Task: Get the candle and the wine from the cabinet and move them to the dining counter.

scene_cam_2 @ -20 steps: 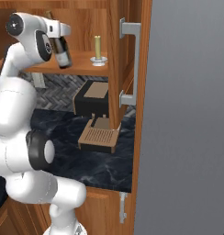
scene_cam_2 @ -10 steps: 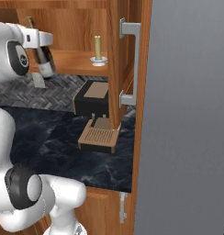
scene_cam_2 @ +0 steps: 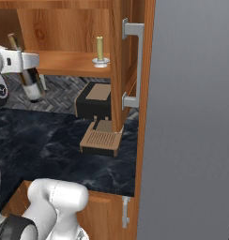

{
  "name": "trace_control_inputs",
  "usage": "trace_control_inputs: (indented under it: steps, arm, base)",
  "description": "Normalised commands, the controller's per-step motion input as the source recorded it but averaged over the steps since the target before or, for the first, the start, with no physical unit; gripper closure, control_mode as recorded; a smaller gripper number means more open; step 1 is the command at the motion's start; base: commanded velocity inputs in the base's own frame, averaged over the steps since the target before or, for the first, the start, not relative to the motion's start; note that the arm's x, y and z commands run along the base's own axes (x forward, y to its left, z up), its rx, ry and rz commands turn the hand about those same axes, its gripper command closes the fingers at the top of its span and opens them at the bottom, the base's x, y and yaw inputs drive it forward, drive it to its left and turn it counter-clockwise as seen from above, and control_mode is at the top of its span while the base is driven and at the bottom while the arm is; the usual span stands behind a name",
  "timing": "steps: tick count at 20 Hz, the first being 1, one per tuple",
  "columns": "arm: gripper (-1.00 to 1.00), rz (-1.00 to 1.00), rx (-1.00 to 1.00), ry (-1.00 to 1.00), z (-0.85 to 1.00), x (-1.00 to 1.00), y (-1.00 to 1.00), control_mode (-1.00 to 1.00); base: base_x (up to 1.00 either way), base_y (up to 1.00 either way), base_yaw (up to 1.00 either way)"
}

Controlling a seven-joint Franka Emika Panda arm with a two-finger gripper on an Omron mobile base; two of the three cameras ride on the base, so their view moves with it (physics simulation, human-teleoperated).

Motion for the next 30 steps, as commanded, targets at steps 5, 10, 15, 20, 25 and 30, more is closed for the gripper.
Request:
trace_control_inputs:
  steps: [5,10,15,20,25,30]
  arm:
    - [1.00,0.09,0.00,0.01,-0.18,-0.90,-0.06,-1.00]
    - [1.00,0.13,0.00,0.07,-0.15,-0.60,-0.10,-1.00]
    - [1.00,0.06,0.00,0.04,-0.09,-0.25,-0.03,-1.00]
    - [1.00,0.00,0.00,0.00,0.00,0.00,0.00,-1.00]
    - [1.00,0.00,0.00,0.00,0.00,0.00,0.00,-1.00]
    - [1.00,0.00,0.00,0.00,-0.02,-0.10,0.00,1.00]
  base:
    - [0.00,0.00,0.00]
    - [0.00,0.00,0.00]
    - [0.00,0.00,0.00]
    - [0.00,0.00,0.00]
    - [0.00,0.00,0.00]
    - [-0.08,0.00,0.00]
